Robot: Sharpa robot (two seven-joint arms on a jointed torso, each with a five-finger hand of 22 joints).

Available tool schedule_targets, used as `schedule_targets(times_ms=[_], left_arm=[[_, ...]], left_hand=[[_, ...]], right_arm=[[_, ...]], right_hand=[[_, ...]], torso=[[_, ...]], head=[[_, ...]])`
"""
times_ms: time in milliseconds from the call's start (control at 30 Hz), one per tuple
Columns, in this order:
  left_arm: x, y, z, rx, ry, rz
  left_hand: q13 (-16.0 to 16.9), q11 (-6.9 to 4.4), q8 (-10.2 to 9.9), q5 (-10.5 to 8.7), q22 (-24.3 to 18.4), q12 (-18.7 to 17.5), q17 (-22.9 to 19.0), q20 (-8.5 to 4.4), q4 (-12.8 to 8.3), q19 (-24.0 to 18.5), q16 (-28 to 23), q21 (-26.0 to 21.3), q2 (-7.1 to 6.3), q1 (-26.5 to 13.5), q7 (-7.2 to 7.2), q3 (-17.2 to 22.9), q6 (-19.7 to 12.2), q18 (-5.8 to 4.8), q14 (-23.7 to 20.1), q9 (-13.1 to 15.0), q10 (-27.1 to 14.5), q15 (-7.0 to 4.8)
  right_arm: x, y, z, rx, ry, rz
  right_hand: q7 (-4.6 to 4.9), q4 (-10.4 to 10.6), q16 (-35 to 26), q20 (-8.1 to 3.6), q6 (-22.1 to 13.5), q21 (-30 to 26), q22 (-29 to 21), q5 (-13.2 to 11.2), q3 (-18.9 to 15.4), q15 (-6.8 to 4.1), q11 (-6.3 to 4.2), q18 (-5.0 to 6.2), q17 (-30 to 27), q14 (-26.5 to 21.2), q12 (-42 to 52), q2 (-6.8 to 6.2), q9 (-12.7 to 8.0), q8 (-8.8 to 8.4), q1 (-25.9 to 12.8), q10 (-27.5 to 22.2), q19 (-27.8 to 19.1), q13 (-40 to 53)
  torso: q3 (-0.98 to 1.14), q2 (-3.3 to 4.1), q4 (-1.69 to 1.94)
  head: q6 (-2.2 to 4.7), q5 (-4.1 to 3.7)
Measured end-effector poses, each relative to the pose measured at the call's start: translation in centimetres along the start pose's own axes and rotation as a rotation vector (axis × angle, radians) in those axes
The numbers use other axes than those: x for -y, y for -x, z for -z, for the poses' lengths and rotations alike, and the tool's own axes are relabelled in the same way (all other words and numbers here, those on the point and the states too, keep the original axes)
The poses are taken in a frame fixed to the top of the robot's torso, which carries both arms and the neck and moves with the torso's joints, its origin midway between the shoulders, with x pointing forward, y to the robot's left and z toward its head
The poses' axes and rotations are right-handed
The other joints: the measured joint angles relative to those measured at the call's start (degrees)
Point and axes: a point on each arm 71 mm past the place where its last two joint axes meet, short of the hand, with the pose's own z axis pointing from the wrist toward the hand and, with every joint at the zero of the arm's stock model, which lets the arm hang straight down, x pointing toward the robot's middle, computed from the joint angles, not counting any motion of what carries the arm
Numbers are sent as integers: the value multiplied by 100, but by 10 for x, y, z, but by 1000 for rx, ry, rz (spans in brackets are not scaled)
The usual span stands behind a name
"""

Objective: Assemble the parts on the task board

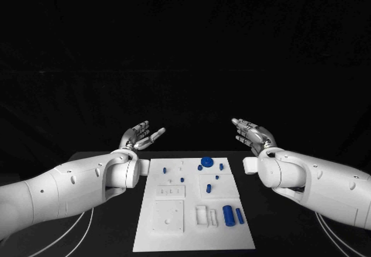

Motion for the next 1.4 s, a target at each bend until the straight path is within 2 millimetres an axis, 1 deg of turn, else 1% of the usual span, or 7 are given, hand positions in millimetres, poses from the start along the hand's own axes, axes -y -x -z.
schedule_targets(times_ms=[433,567,633,733,967,1267,1400], left_arm=[[8,10,-21,-34,50,-7],[7,14,-20,-52,57,4],[7,16,-20,-63,58,9],[9,15,-18,-86,55,16],[20,20,-10,-160,29,16],[40,17,4,-256,-12,6],[45,15,9,-282,-22,6]], left_hand=[[26,136,23,25,39,27,34,41,77,371,36,61,74,347,145,104,364,87,505,25,463,68],[85,295,91,64,118,74,93,9,-191,1013,117,294,464,367,303,244,1308,266,1910,67,1518,200],[134,379,123,367,210,116,139,-248,-715,1515,227,595,812,295,387,164,2229,244,3142,106,2877,229],[147,347,184,485,366,182,206,-855,-1175,2121,424,1033,1121,266,386,50,3399,-188,4133,172,3838,92],[146,104,184,485,761,200,445,-1415,-1306,2717,890,1797,1210,338,318,102,3809,-364,5210,187,4628,-345],[157,79,205,485,2116,200,1492,-1615,-1419,2202,2271,3722,1198,326,318,58,3808,-406,5110,189,4604,-514],[157,92,205,485,2236,200,1511,-1590,-1456,2094,2355,3899,1179,307,318,49,3808,-405,5067,189,4592,-511]], right_arm=[[-12,19,-23,-168,-126,5],[-12,29,-31,-165,-75,162],[-14,32,-33,-171,-38,261],[-15,30,-34,-191,10,379],[-20,20,-33,-244,121,655],[-26,-1,-29,-319,227,941],[-28,-9,-29,-333,257,1035]], right_hand=[[56,-515,56,27,912,66,48,563,-533,51,20,79,48,794,61,164,53,54,966,1012,512,55],[132,-678,89,-76,1629,167,90,756,-696,58,-7,80,81,1517,88,201,80,84,1230,1799,1050,90],[130,-773,123,-153,2087,248,122,823,-689,22,-52,80,115,2141,105,209,101,112,1325,2298,1504,106],[98,-894,189,-325,2751,412,171,849,-568,-98,-141,81,160,3072,113,201,131,128,1375,2937,2273,126],[5,-1110,326,-819,3656,826,249,969,-223,-551,-354,79,316,4965,133,85,164,150,1410,3849,3907,149],[-141,-1213,2293,-1346,3896,1693,619,1449,-600,-977,-536,238,1967,6108,155,-195,179,172,1584,4154,5840,159],[-191,-1245,4854,-1715,3946,3839,2249,2006,-479,-1201,-655,212,3595,6008,155,-504,184,172,1344,4505,6385,176]], torso=[[0,-1,1],[0,1,-1],[0,5,-1],[-2,14,1],[-31,105,2],[-80,320,50],[-91,430,110]], head=[[0,1],[-76,57],[-101,76],[-114,92],[-68,52],[54,-18],[81,-51]])
